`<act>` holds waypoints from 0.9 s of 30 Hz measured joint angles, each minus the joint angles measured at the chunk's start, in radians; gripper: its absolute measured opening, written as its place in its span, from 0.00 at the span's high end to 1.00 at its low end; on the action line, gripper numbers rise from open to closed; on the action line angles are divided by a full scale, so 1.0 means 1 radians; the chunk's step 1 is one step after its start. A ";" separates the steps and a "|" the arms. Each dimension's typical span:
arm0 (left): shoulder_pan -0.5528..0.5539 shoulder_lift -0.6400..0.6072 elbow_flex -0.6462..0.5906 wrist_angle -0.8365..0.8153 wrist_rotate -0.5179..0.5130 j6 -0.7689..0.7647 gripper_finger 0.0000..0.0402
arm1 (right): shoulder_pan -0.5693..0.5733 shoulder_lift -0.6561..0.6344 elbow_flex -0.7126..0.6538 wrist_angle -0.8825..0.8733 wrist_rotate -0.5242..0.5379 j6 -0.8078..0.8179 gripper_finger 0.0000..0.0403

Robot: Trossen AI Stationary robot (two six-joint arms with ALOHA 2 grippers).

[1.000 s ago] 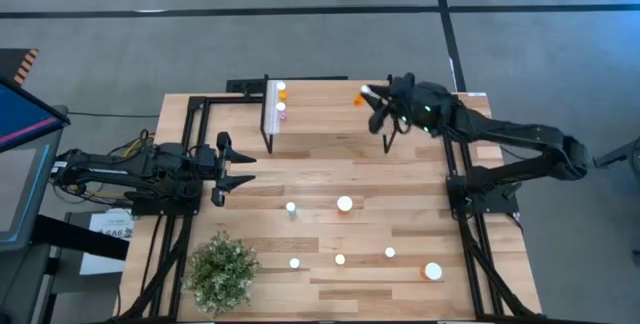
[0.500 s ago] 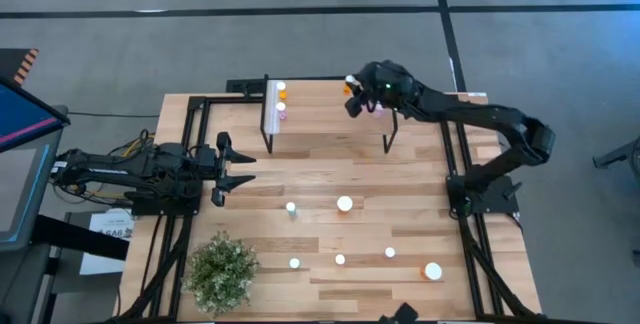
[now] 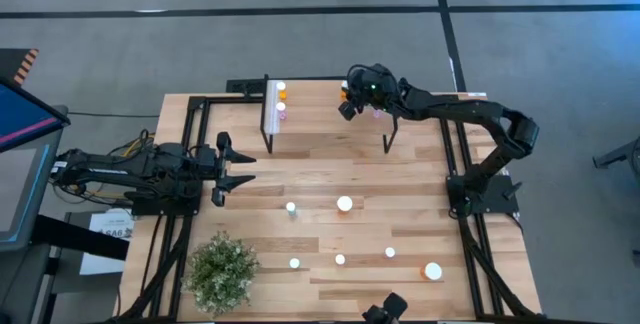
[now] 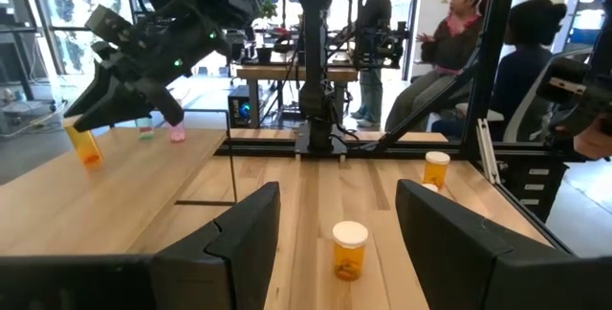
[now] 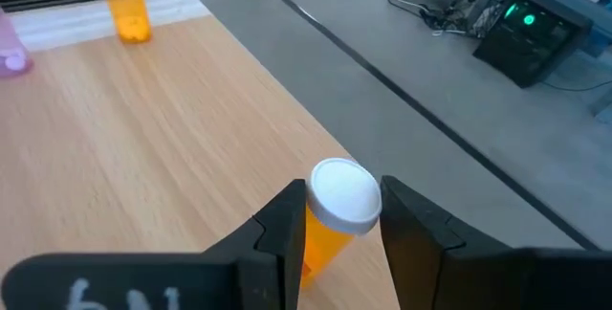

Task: Pick and place medicine bottles onto shelf by color
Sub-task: Put the light orange pill bottle on the shelf

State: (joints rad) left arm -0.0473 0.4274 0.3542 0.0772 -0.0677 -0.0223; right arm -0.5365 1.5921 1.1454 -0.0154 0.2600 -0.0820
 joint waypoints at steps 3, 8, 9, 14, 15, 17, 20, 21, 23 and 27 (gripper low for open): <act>0.000 0.000 0.000 0.000 0.000 0.000 0.50 | -0.001 0.000 0.000 0.001 0.000 0.001 0.67; 0.000 0.000 0.000 0.000 0.000 0.000 0.50 | 0.000 0.000 0.000 -0.002 0.001 0.002 0.66; 0.000 0.000 0.000 0.000 0.000 0.000 0.50 | 0.000 0.000 0.000 -0.002 0.001 0.002 0.65; 0.000 0.000 0.000 0.000 0.000 0.006 0.50 | 0.000 -0.001 0.000 -0.006 0.001 0.002 0.59; 0.000 0.000 0.000 0.000 0.000 0.006 0.50 | 0.000 -0.001 0.000 -0.008 0.001 0.002 0.58; 0.000 0.000 0.000 0.000 0.000 0.006 0.50 | 0.000 -0.001 0.000 -0.009 0.002 0.002 0.56; 0.000 0.000 0.000 0.000 0.000 0.007 0.50 | 0.000 -0.001 0.000 -0.009 0.002 0.002 0.55; 0.000 0.000 0.000 0.000 0.000 0.007 0.50 | 0.000 -0.001 0.000 -0.010 0.002 0.002 0.54; 0.000 0.000 0.000 0.000 0.000 0.007 0.50 | 0.000 -0.001 0.000 -0.012 0.003 0.002 0.54; 0.000 0.000 0.000 0.000 0.000 0.007 0.50 | 0.002 -0.004 0.000 -0.030 0.004 0.002 0.53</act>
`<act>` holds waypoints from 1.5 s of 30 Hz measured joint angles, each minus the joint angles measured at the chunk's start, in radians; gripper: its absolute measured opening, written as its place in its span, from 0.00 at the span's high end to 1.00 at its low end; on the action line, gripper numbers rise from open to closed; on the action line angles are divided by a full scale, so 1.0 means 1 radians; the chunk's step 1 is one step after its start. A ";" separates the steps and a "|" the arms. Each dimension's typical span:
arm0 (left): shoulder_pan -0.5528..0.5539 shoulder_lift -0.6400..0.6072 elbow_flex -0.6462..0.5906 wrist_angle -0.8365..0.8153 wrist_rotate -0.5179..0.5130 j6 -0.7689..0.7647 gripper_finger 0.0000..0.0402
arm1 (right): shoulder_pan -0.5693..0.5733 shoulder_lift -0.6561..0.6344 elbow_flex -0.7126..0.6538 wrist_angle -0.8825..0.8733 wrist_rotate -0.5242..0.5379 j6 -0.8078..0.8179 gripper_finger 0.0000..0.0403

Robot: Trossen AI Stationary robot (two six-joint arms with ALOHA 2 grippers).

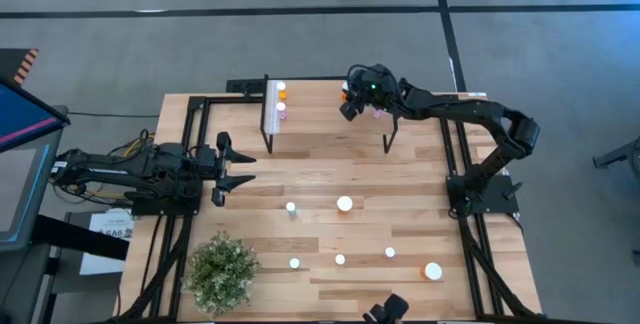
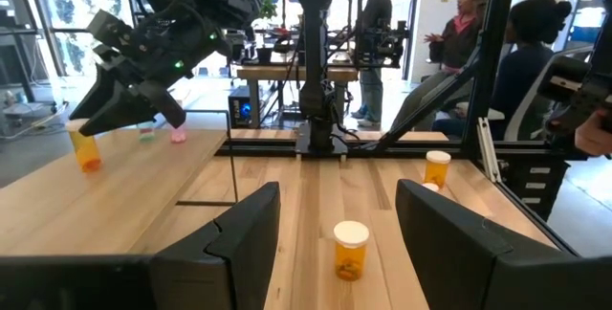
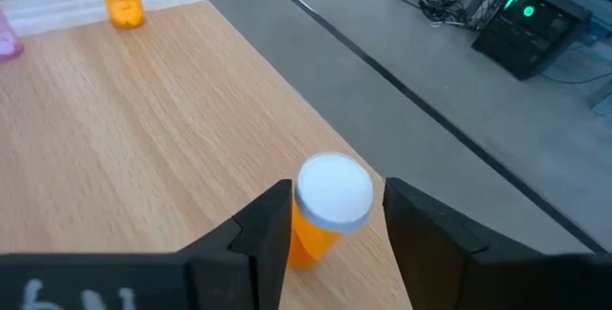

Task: Pick and place medicine bottles onto shelf by color
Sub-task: Put the light orange pill bottle on the shelf, then put the orange pill bottle on the shelf

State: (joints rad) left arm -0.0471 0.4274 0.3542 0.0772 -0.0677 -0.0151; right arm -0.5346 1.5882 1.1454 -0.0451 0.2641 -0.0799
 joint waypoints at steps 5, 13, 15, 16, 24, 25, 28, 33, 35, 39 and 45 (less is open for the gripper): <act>0.000 0.000 0.000 0.000 0.000 0.000 0.50 | 0.010 -0.011 -0.001 -0.014 0.000 -0.004 0.53; 0.000 0.000 0.000 0.000 0.000 0.000 0.50 | 0.024 -0.079 0.000 -0.045 0.000 -0.008 0.46; 0.000 0.000 0.000 0.000 0.000 0.000 0.50 | 0.025 -0.111 0.000 -0.070 0.000 -0.007 0.45; 0.000 0.000 0.000 0.000 0.000 0.000 0.50 | 0.029 -0.128 0.000 -0.086 0.000 -0.007 0.44; 0.000 0.000 0.000 0.000 0.000 -0.001 0.50 | 0.120 -0.293 0.000 -0.204 0.000 0.018 0.44; 0.000 0.000 0.000 0.000 0.000 -0.001 0.50 | 0.140 -0.310 0.000 -0.224 0.000 0.025 0.45; 0.000 0.000 0.000 0.000 0.000 -0.005 0.50 | 0.219 -0.348 0.000 -0.284 0.000 0.042 0.45; 0.000 0.014 0.000 0.000 0.000 -0.014 0.50 | 0.377 -0.361 0.000 -0.378 0.002 0.091 0.45; 0.000 0.026 0.000 0.005 0.000 -0.015 0.50 | 0.443 -0.355 0.000 -0.407 0.030 0.106 0.45; 0.000 0.056 -0.001 0.037 0.002 -0.015 0.50 | 0.572 -0.322 -0.002 -0.449 0.078 0.136 0.45; 0.000 0.091 -0.001 0.053 0.009 -0.020 0.50 | 0.728 -0.238 -0.005 -0.471 0.081 0.185 0.45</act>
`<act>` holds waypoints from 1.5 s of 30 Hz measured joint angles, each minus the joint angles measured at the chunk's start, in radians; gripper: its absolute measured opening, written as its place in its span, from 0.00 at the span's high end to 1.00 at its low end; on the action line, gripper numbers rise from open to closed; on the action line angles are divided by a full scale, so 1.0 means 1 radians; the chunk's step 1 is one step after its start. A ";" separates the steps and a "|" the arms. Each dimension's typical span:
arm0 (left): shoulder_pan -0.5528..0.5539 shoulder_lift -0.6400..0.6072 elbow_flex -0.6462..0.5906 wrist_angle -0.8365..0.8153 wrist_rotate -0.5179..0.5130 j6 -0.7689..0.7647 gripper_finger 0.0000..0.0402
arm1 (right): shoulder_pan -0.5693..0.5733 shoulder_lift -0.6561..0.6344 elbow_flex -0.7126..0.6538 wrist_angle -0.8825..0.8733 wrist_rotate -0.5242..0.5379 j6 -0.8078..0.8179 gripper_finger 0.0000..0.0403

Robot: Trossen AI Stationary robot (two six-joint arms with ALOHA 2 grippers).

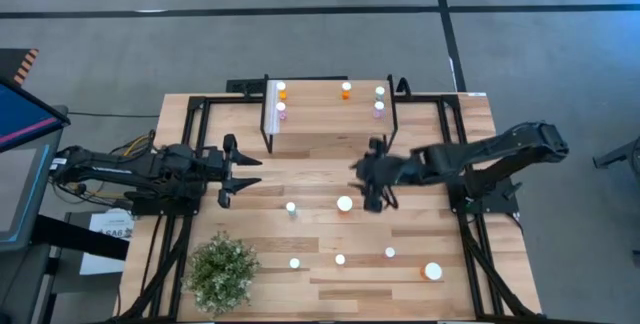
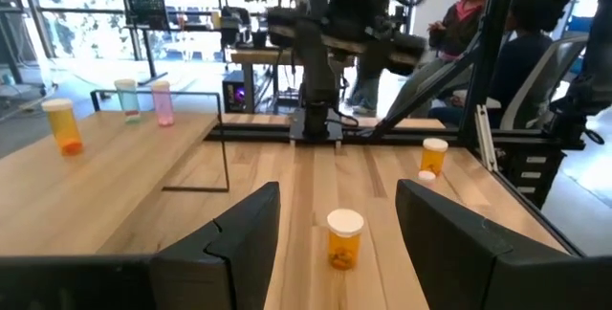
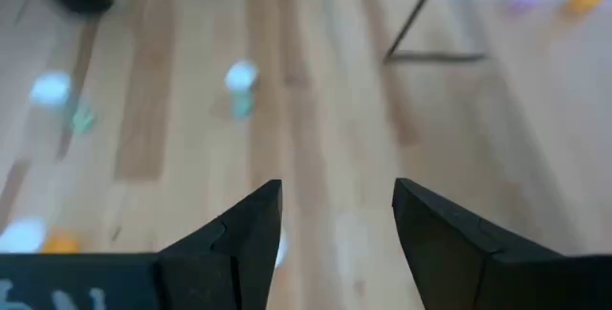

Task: Pick and place medicine bottles onto shelf by color
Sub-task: Put the orange pill bottle on the shelf

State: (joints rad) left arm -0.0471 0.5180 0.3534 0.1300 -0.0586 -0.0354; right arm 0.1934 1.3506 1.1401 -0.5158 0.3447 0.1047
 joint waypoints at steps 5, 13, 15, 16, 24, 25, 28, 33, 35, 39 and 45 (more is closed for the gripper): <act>0.000 0.006 0.000 0.009 0.000 0.001 0.50 | 0.061 0.084 -0.002 -0.037 0.000 0.070 0.45; 0.000 0.006 0.000 0.015 0.010 -0.004 0.50 | 0.079 0.189 -0.001 -0.017 -0.001 0.116 0.45; 0.000 0.006 0.000 0.015 0.010 -0.011 0.50 | 0.081 0.201 -0.001 -0.015 -0.001 0.124 0.45; 0.000 0.006 0.000 0.015 0.010 -0.011 0.50 | 0.083 0.206 -0.001 -0.012 -0.001 0.126 0.45; 0.000 0.006 0.000 0.020 0.010 -0.011 0.50 | 0.113 0.162 -0.112 0.137 -0.005 0.141 0.45; 0.000 0.006 0.000 0.020 0.010 -0.011 0.50 | 0.114 0.152 -0.143 0.177 -0.006 0.150 0.45; 0.000 0.006 0.000 0.027 0.010 -0.011 0.50 | 0.106 0.122 -0.232 0.240 -0.008 0.168 0.45; 0.000 0.012 0.000 0.031 0.009 -0.011 0.50 | 0.092 0.111 -0.314 0.357 -0.008 0.179 0.43; 0.000 0.014 0.000 0.040 0.010 -0.011 0.50 | 0.092 0.112 -0.316 0.357 -0.008 0.179 0.40; 0.000 0.027 0.001 0.052 0.010 -0.005 0.50 | 0.081 0.128 -0.316 0.386 -0.016 0.179 0.35; 0.000 0.025 0.001 0.049 0.010 -0.004 0.50 | 0.057 0.154 -0.318 0.396 -0.058 0.192 0.27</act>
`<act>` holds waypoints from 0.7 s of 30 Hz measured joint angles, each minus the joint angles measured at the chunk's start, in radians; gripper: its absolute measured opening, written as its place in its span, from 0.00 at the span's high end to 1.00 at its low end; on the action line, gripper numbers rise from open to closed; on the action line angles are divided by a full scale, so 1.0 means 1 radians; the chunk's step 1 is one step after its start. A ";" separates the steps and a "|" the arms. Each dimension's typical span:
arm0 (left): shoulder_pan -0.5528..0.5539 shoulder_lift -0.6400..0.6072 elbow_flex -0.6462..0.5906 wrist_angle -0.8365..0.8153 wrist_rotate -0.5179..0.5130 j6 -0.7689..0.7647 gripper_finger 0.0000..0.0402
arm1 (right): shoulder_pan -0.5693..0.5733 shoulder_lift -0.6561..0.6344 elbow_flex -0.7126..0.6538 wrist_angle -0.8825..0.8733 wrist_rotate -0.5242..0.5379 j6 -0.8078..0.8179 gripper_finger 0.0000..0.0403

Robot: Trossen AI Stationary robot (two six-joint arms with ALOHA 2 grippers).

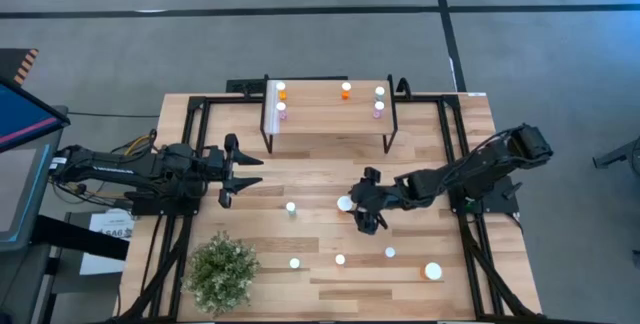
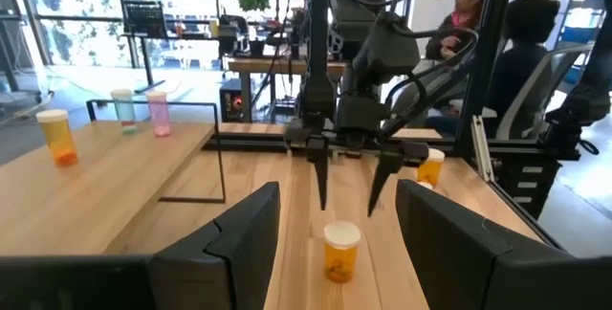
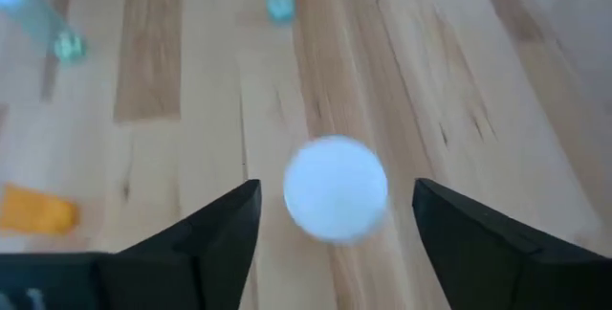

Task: Pick and place medicine bottles onto shelf by color
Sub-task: Put the orange pill bottle on the shelf

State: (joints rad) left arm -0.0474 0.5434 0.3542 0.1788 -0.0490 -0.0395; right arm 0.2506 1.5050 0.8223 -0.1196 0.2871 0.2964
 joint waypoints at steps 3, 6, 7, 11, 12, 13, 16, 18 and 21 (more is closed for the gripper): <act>0.000 0.000 0.000 -0.001 0.000 0.000 0.50 | -0.005 0.023 0.003 0.037 0.000 0.003 0.22; 0.000 0.000 0.000 -0.004 0.000 0.000 0.50 | -0.011 0.039 0.004 0.051 -0.001 0.003 0.16; 0.000 0.000 0.000 -0.004 0.000 0.000 0.50 | -0.016 0.049 0.005 0.055 -0.001 0.003 0.14; 0.000 0.000 0.000 -0.004 0.000 0.000 0.50 | -0.027 0.075 0.010 0.064 -0.003 0.006 0.07; 0.000 0.000 0.000 -0.003 0.000 0.000 0.50 | -0.032 0.083 0.008 0.054 -0.003 0.010 0.06; 0.000 0.000 0.000 -0.001 0.000 0.000 0.50 | -0.036 0.095 0.007 0.053 -0.003 0.014 0.04; 0.000 0.000 0.000 -0.003 0.000 0.000 0.50 | -0.047 0.135 0.007 0.051 -0.006 0.018 0.02; 0.000 0.000 0.000 -0.003 0.000 0.000 0.50 | -0.057 0.141 0.007 0.049 -0.010 0.019 0.01; 0.000 0.000 0.000 -0.004 0.000 0.000 0.50 | -0.071 0.156 0.009 0.051 -0.041 0.021 0.02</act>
State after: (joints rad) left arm -0.0473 0.5434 0.3542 0.1753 -0.0490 -0.0395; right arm 0.1796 1.6614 0.8308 -0.0688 0.2465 0.3173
